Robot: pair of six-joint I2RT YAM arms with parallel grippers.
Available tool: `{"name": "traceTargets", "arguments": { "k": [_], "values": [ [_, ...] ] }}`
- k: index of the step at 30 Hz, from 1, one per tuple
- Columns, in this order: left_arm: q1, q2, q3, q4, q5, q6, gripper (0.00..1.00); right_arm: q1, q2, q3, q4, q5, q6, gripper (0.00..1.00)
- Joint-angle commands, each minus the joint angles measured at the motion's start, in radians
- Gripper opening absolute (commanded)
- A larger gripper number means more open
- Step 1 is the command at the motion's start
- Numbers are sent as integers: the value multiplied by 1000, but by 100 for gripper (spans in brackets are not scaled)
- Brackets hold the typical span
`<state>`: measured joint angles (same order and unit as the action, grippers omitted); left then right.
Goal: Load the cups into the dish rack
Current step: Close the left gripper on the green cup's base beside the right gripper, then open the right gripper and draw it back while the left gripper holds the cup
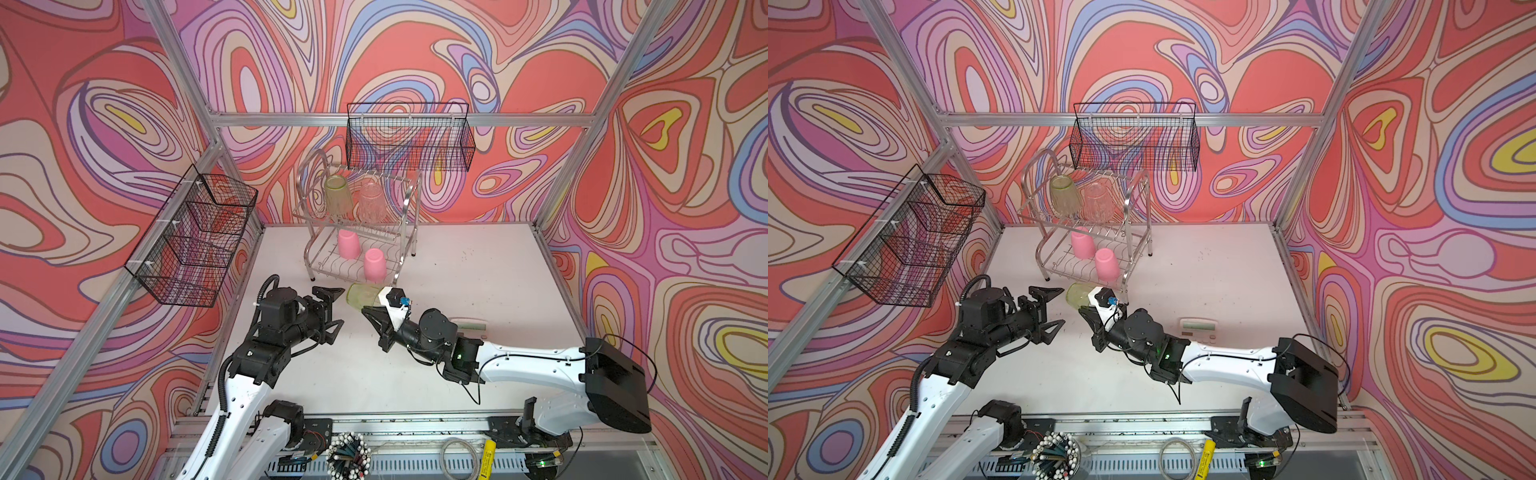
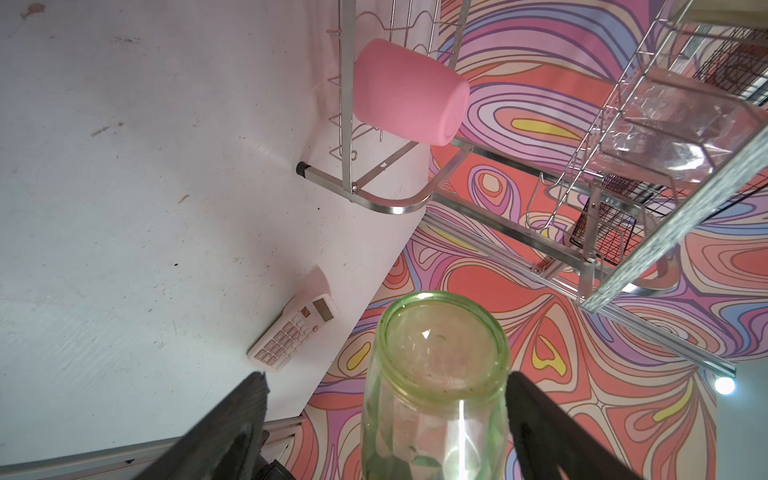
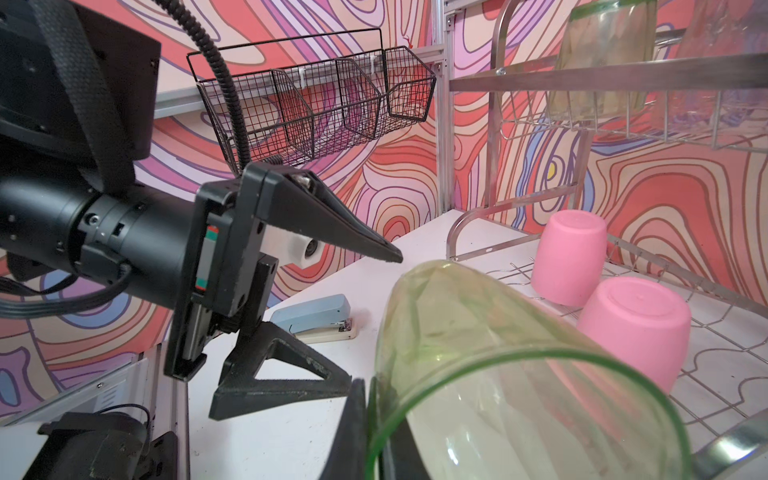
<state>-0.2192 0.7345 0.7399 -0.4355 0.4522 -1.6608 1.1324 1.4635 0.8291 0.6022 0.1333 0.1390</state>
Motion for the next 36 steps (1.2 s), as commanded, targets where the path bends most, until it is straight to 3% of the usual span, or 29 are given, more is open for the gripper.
{"name": "traceTargets", "arguments": {
  "k": [1,30,36],
  "values": [
    [12,18,-14,77,30,-42,92,-3,30,50,47,-19,2,0],
    [19,128,-33,233,84,-55,91,-3,196,203,22,-148,28,0],
    [20,126,-41,239,80,-53,83,-3,207,216,15,-162,37,0]
  ]
}}
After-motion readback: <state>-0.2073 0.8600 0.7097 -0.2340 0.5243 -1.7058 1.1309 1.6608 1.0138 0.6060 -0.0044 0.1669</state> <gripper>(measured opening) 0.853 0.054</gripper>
